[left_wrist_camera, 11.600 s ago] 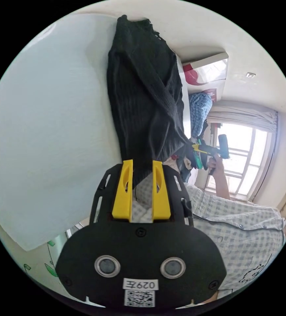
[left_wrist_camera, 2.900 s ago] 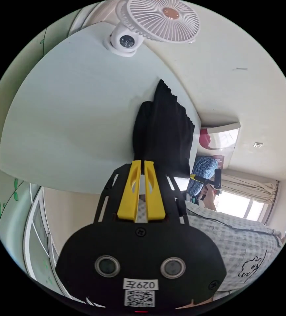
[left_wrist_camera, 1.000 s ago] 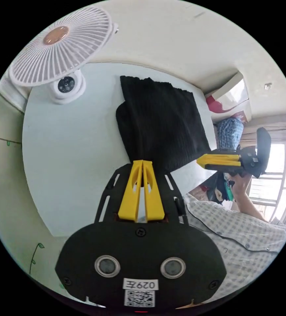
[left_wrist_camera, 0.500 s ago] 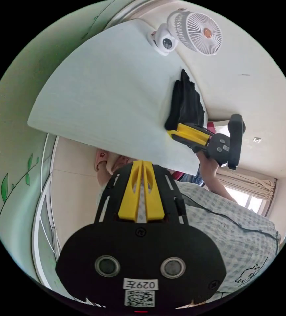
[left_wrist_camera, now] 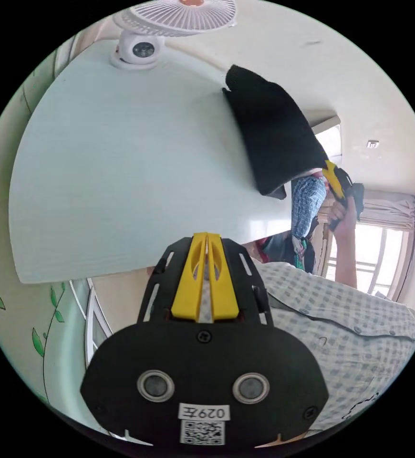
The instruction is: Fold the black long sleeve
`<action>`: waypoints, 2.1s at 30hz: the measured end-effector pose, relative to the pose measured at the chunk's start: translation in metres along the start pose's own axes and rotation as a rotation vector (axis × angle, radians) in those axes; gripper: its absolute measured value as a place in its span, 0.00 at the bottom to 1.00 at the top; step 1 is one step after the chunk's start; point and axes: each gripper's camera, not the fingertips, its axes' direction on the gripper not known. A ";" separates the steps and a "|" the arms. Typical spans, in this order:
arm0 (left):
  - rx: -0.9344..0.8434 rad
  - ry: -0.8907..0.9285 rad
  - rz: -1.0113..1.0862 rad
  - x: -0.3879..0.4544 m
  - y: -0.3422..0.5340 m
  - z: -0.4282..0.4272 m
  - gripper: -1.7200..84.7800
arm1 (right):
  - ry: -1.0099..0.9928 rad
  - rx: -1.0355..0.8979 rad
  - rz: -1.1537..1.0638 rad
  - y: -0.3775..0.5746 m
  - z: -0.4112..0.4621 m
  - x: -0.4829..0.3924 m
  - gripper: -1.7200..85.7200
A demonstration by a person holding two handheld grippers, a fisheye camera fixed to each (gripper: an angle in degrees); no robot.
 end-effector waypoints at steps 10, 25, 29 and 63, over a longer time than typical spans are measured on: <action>-0.175 0.007 0.235 0.090 -0.093 0.097 0.03 | -0.231 -0.066 0.281 0.044 -0.122 0.164 0.07; -0.353 0.248 0.036 0.124 -0.236 0.283 0.23 | -0.030 -0.279 0.278 0.043 -0.253 0.218 0.18; -0.412 0.266 0.027 0.137 -0.248 0.340 0.16 | -0.100 -0.368 0.284 0.053 -0.270 0.233 0.13; -0.733 0.442 0.379 0.313 -0.109 0.528 0.09 | -0.524 -0.046 0.070 0.402 -0.808 0.212 0.03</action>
